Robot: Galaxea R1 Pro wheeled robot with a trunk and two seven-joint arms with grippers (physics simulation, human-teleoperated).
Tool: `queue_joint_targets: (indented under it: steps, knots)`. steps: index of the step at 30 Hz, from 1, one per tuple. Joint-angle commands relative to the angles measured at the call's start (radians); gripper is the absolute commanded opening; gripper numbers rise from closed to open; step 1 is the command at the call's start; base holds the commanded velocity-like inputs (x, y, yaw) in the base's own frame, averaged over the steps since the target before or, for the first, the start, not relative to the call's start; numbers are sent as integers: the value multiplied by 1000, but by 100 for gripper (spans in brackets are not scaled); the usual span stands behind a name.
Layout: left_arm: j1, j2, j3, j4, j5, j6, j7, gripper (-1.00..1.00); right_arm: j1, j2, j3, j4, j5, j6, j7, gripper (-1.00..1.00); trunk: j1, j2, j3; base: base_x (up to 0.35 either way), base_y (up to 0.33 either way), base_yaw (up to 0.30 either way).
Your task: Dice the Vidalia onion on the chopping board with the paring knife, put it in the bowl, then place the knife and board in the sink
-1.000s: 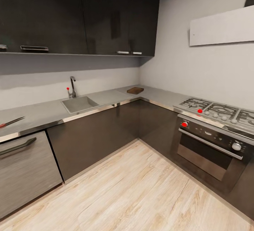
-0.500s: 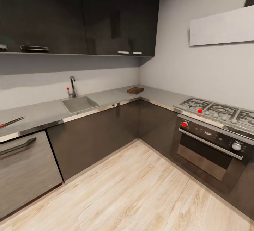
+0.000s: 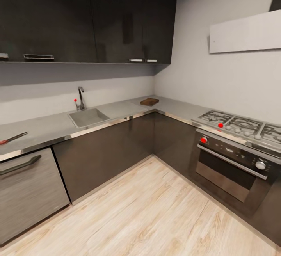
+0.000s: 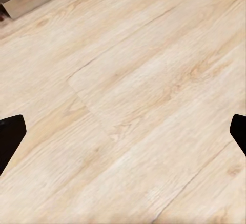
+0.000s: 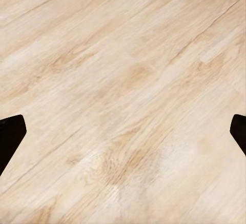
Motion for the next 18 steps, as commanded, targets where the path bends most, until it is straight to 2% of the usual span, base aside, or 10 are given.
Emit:
queue_joint_targets:
  steps: [1, 18]
  knots:
    - [0, 0, 0, -1, 1, -1, 0, 100, 0, 0, 0, 0, 0, -2, -3, 100, -4, 7, 2, 0, 0, 0]
    - [1, 0, 2, 17, 1, -2, 0, 100, 0, 0, 0, 0, 0, -2, -3, 100, -69, 126, 56, 0, 0, 0]
